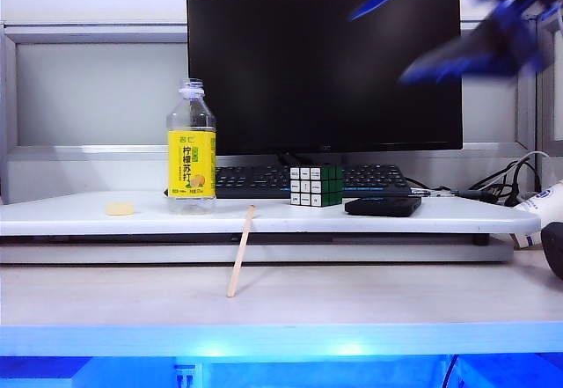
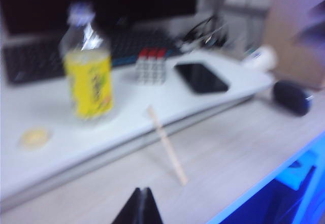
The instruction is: Grab a stick from the table and stick it in a plastic bottle.
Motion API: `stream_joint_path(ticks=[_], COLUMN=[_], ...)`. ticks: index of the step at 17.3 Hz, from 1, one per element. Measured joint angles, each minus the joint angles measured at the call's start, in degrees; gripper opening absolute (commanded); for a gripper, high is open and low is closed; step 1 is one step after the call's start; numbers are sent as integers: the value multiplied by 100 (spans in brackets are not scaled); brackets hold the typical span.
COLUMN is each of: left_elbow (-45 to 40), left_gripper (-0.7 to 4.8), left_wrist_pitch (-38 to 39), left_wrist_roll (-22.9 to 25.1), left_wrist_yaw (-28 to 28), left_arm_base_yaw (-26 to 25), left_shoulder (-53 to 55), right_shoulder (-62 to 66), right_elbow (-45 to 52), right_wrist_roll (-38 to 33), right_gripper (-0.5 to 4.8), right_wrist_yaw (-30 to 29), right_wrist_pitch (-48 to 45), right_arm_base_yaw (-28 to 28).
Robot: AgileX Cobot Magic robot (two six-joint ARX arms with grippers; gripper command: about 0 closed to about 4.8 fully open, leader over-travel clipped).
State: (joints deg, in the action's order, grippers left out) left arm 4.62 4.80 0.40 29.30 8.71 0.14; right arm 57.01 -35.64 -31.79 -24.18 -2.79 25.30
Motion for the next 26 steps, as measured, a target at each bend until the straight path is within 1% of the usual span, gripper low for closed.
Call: stream_joint_path(ticks=[1, 2, 3, 4, 6, 7, 9, 10, 11, 13, 15, 17, 20, 22, 23, 24, 25, 26], left_elbow=[2, 4, 7, 7, 9, 9, 9, 9, 9, 9, 9, 9, 9, 9, 9, 9, 9, 9], left_gripper=[-6, -6, -6, -6, -6, -6, -6, -6, -6, -6, -6, -6, -6, -6, -6, -6, -6, -6], left_wrist_pitch=[-28, -28, -28, -31, -31, -28, -26, -13, -2, 7, 13, 37, 142, 144, 142, 146, 146, 146], left_wrist_roll=[0, -4, -22, -22, -24, -24, -24, -24, -22, -24, -24, -24, -22, -22, -22, -22, -22, -22], left_wrist_yaw=[127, 221, 315, 332, 361, 376, 389, 415, 417, 417, 417, 415, 415, 413, 413, 413, 413, 409], left_arm_base_yaw=[0, 0, 0, 0, 0, 0, 0, 0, 0, 0, 0, 0, 0, 0, 0, 0, 0, 0], left_shoulder=[2, 0, 0, 0, 0, 0, 0, 0, 0, 0, 2, 0, 0, 0, 0, 0, 0, 0], right_shoulder=[372, 734, 1215, 1486, 2022, 2730, 3154, 4247, 5193, 5515, 5574, 5591, 5633, 5899, 5982, 6144, 6144, 6144], right_elbow=[-68, -111, -184, -236, -472, -815, -1075, -1853, -2448, -2516, -2514, -2516, -2518, -2706, -2830, -3217, -3217, -3215], right_wrist_roll=[-223, -450, -723, -813, -887, -894, -896, -894, -896, -896, -896, -894, -896, -997, -1012, -1032, -1029, -1032], right_gripper=[446, 447, 462, 479, 479, 479, 479, 479, 479, 479, 478, 435, 430, 429, 300, 285, 180, -3], right_wrist_yaw=[-219, -426, -608, -656, -680, -680, -684, -540, -466, -284, -280, -249, -90, -184, -210, -275, -273, -254], right_wrist_pitch=[-136, -365, -660, -745, -837, -966, -981, -1023, -1021, -1108, -1200, -1453, -1556, -1569, -1574, -1351, -1263, -1172], right_arm_base_yaw=[-4, -9, -7, -7, 70, 291, 417, 616, 610, 610, 610, 649, 654, 682, 704, 774, 774, 769])
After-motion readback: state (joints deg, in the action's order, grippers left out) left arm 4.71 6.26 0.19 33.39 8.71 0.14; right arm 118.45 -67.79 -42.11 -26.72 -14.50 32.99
